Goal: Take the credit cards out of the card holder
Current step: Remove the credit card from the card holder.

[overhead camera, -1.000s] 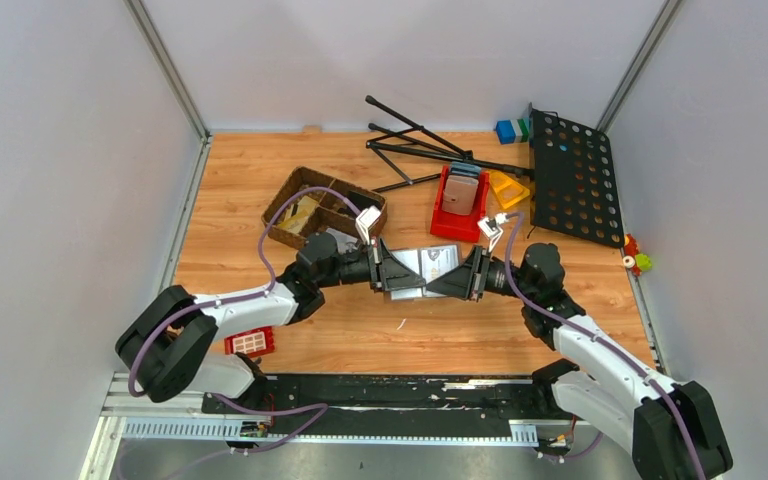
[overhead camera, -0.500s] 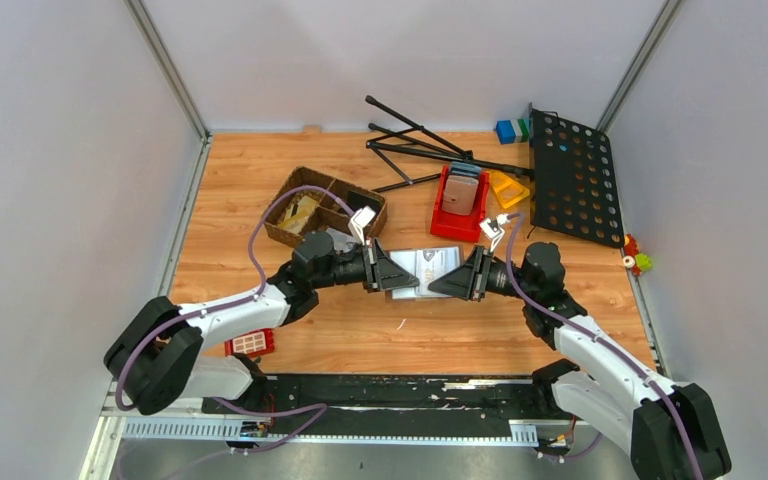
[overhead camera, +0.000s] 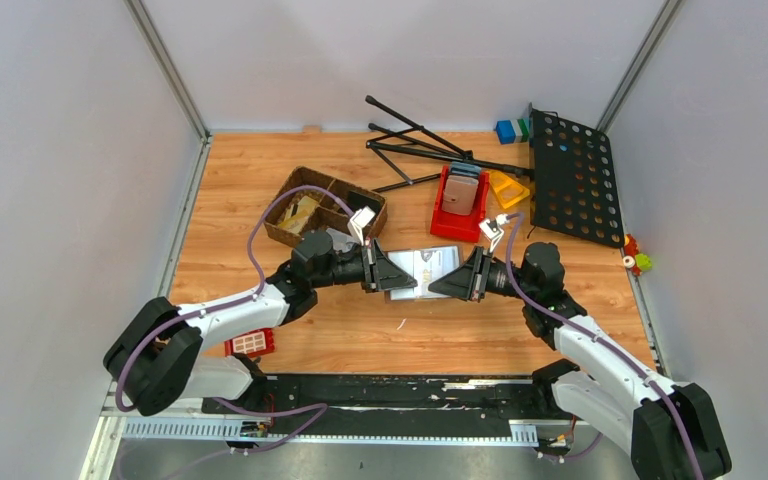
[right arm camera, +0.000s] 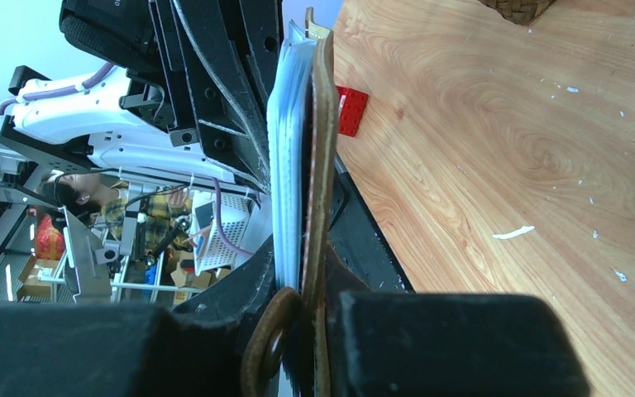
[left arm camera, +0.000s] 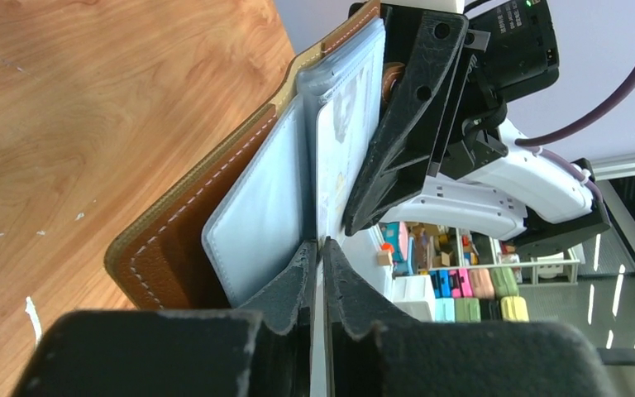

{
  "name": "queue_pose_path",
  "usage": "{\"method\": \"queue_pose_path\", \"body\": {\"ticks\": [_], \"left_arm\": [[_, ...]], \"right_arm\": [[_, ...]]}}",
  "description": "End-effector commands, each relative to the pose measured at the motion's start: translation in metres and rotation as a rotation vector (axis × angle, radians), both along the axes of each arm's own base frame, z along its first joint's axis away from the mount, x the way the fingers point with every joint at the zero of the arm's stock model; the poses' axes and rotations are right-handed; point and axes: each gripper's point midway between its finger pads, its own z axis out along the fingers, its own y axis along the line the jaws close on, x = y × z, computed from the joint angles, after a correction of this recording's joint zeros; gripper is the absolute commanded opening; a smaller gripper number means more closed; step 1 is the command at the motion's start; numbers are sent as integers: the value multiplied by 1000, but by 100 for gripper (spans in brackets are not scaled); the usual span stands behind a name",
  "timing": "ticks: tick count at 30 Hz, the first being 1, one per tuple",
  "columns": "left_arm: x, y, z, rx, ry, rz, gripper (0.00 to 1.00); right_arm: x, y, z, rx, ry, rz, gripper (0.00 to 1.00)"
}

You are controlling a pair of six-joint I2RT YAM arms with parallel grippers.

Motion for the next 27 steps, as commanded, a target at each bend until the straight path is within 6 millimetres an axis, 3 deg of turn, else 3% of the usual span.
{"method": "queue_pose_path", "body": {"ticks": [1,4,6,20,24,27], "left_arm": [[0,-2,14,-42,-49,-20,17],[0,-3,15,-47,-45,-25,31],[-1,-3,15,-53,-46,-31,35],[-12,-20,14,-54,-44,-84,46],[-12,-20,15,-55,-48,-85,42],[-11,-20,15,-56,-53,-81,26]], "right_arm": [[4,2,27,42,-96,11,5],[3,2,28,45,-99,12,2],[3,2,29,50,-99,14,1],[1,3,33,76,-99,33,0],[0,3,33,76,-101,37,0],[0,3,33,76,-99,36,0]]}}
